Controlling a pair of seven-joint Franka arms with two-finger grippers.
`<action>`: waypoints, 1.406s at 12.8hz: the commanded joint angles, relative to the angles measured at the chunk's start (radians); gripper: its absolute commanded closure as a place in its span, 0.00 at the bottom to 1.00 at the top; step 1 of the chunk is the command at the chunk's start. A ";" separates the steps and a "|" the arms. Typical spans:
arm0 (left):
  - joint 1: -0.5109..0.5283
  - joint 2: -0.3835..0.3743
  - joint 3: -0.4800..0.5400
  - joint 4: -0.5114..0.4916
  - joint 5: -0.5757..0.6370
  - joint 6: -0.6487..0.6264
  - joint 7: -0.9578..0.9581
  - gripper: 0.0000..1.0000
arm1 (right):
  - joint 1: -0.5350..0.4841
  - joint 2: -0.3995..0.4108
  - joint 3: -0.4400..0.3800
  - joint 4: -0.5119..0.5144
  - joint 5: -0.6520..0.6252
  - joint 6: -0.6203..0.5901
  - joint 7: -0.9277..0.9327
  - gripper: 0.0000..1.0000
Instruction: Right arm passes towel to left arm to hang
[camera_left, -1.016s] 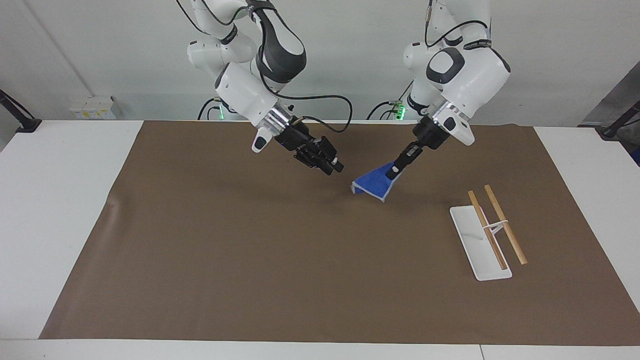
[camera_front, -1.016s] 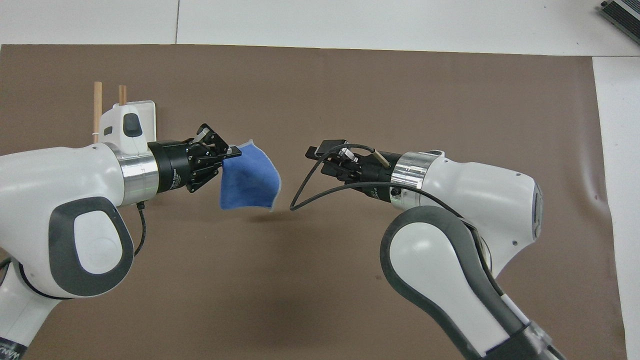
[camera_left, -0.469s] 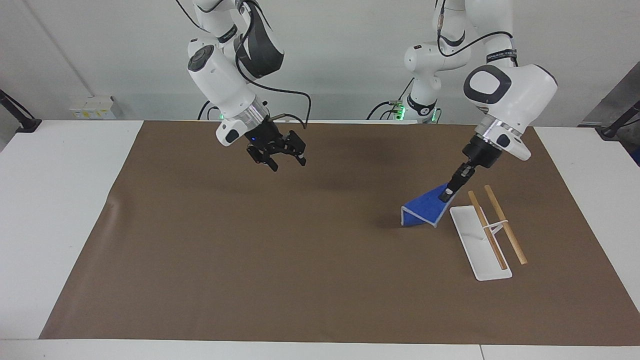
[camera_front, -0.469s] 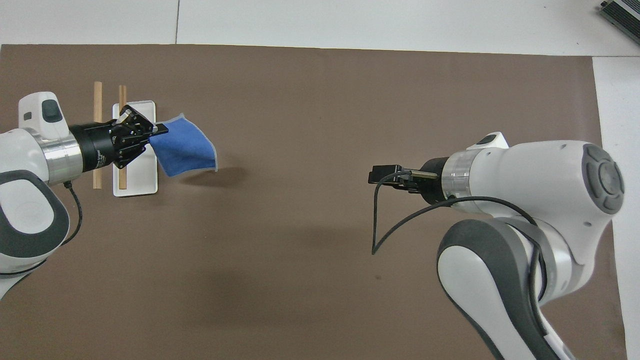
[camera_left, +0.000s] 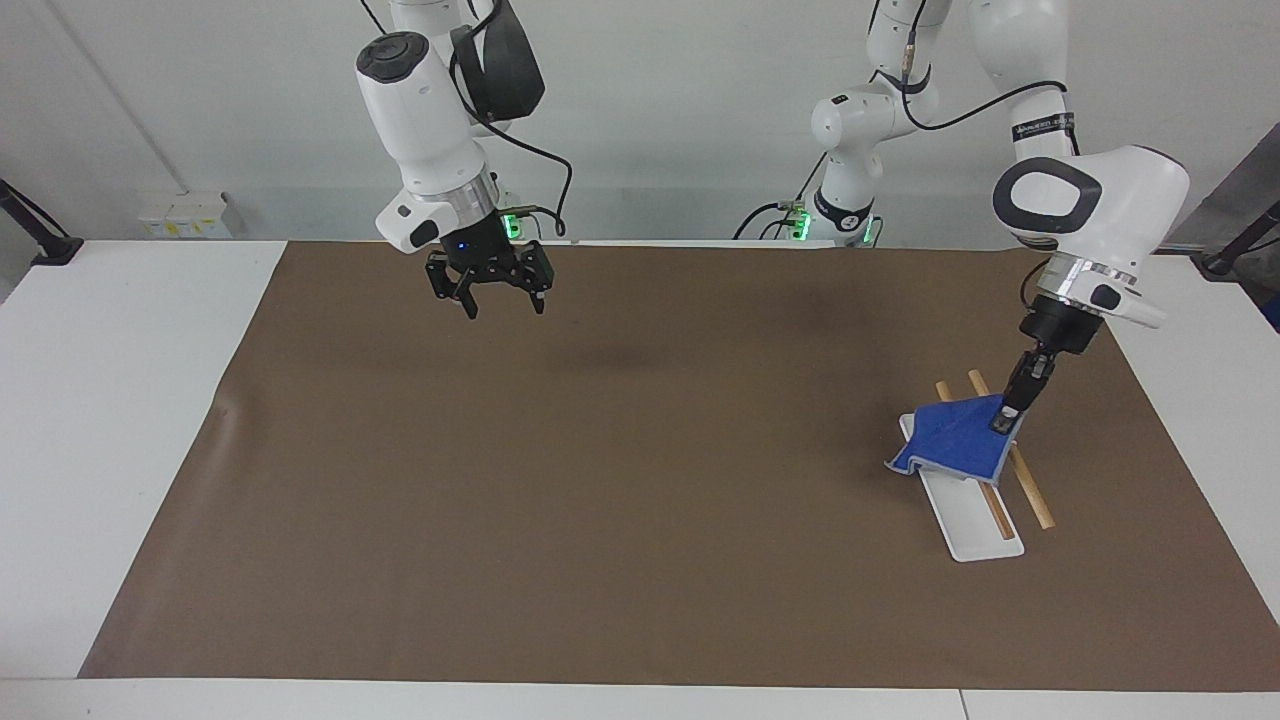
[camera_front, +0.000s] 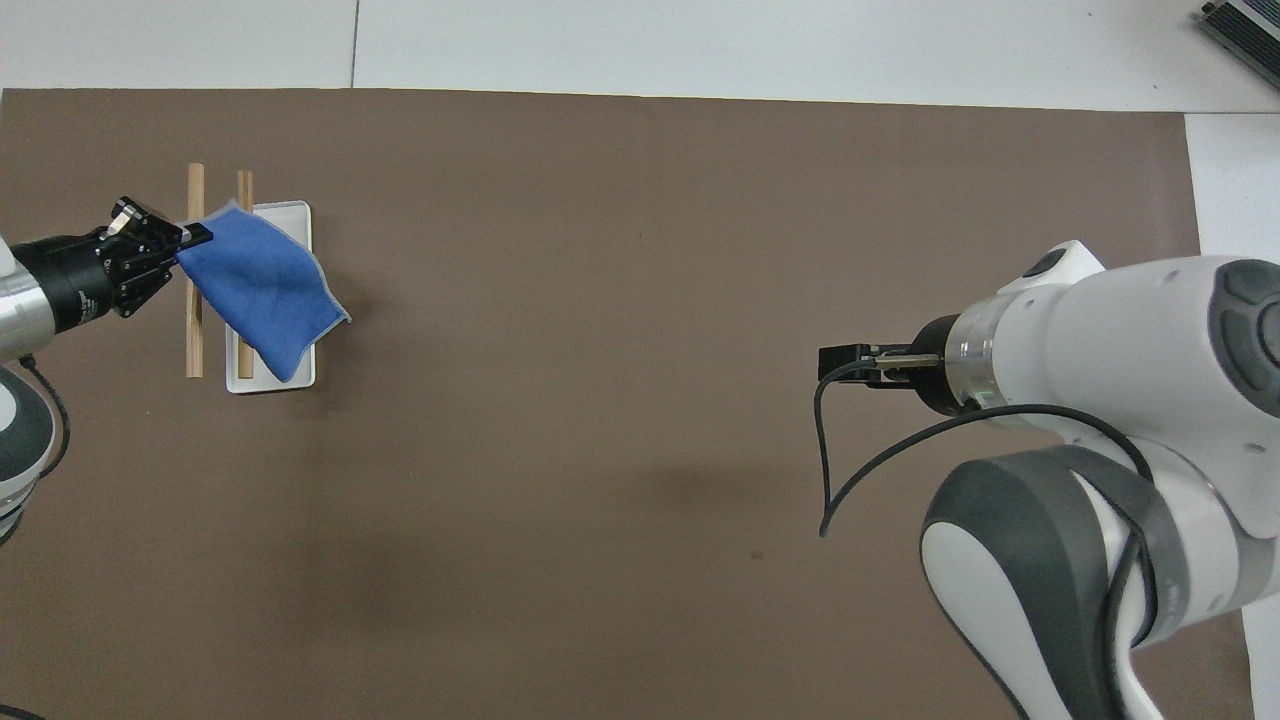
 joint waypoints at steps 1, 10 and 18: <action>0.064 0.050 -0.013 0.061 -0.005 0.033 0.020 1.00 | -0.037 0.014 0.009 0.051 -0.027 -0.040 0.018 0.00; 0.158 0.033 -0.012 -0.066 -0.005 0.080 0.014 1.00 | -0.085 0.034 0.009 0.132 -0.127 -0.090 0.015 0.00; 0.142 0.031 -0.013 -0.148 -0.005 0.123 0.014 0.20 | 0.093 0.046 -0.248 0.239 -0.128 -0.216 0.005 0.00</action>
